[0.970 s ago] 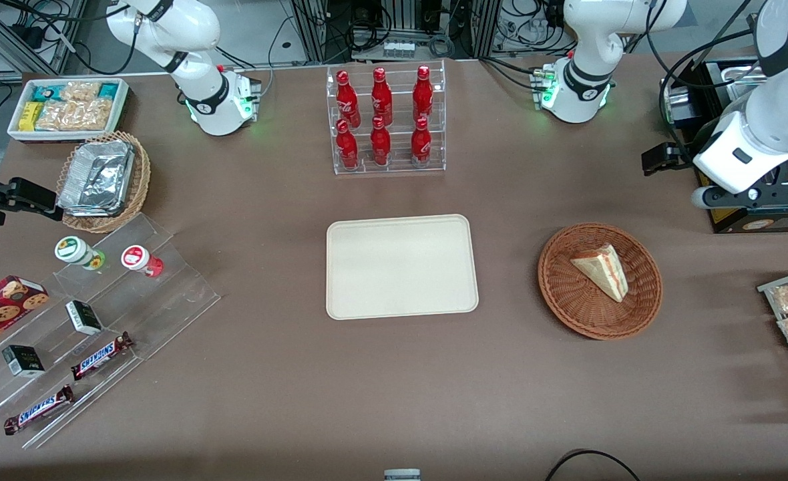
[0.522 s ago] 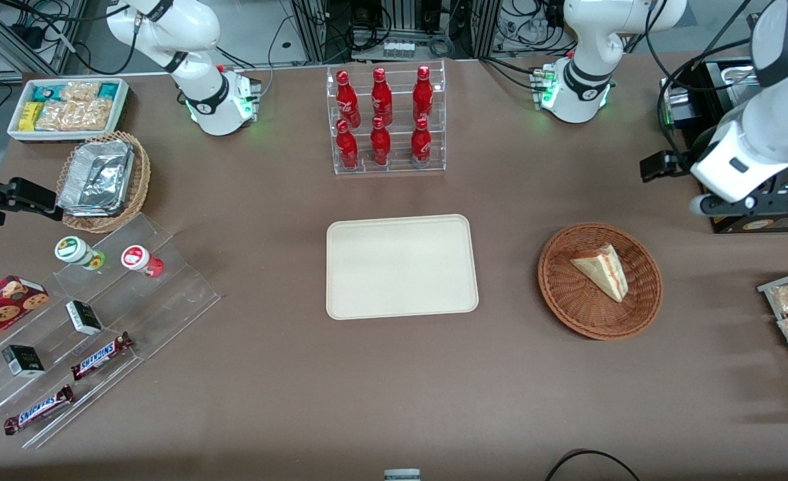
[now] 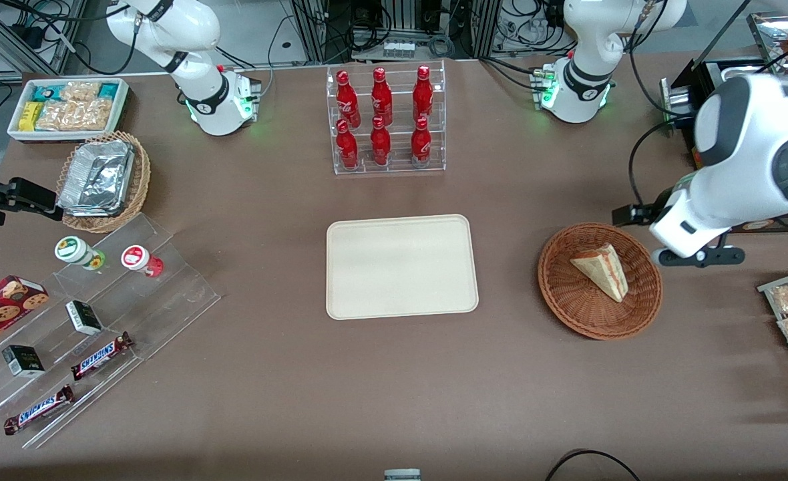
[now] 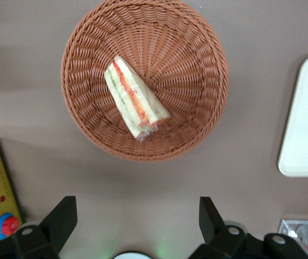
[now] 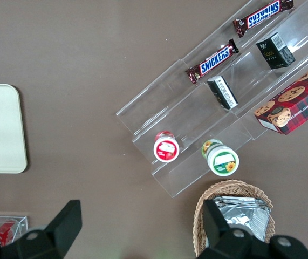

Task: Place sandwich from basket to tray
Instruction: 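Lower the open left gripper over the wrapped sandwich in the basket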

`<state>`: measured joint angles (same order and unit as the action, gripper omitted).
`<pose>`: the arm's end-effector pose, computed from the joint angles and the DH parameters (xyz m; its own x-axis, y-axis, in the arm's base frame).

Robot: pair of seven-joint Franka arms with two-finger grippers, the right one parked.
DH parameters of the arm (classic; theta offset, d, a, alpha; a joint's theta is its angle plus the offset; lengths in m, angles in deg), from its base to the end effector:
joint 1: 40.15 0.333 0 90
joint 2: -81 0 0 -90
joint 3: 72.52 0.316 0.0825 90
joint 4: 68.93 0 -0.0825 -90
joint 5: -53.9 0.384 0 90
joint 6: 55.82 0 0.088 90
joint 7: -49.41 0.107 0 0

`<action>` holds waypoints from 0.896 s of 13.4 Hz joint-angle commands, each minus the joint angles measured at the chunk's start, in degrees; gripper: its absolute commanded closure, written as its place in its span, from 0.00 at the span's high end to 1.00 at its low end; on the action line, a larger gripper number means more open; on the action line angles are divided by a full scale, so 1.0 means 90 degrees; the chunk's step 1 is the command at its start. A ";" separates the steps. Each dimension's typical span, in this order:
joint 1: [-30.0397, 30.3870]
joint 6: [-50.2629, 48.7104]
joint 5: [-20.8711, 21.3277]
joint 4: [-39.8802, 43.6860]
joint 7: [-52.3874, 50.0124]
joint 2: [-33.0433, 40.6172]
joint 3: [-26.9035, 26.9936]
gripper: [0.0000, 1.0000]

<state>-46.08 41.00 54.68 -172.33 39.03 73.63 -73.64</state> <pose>0.5662 -0.0683 0.4517 0.9701 0.0595 -0.2353 0.0482 -0.9974 -0.0535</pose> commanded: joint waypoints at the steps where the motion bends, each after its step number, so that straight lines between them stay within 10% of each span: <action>1: -0.0044 0.0870 0.0020 -0.0745 -0.1030 0.0155 0.0027 1.00; 12: -0.0034 0.2707 0.0001 -0.2035 -0.3837 0.0125 0.0027 1.00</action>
<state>-46.07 62.53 54.66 -187.97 6.32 73.61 -73.64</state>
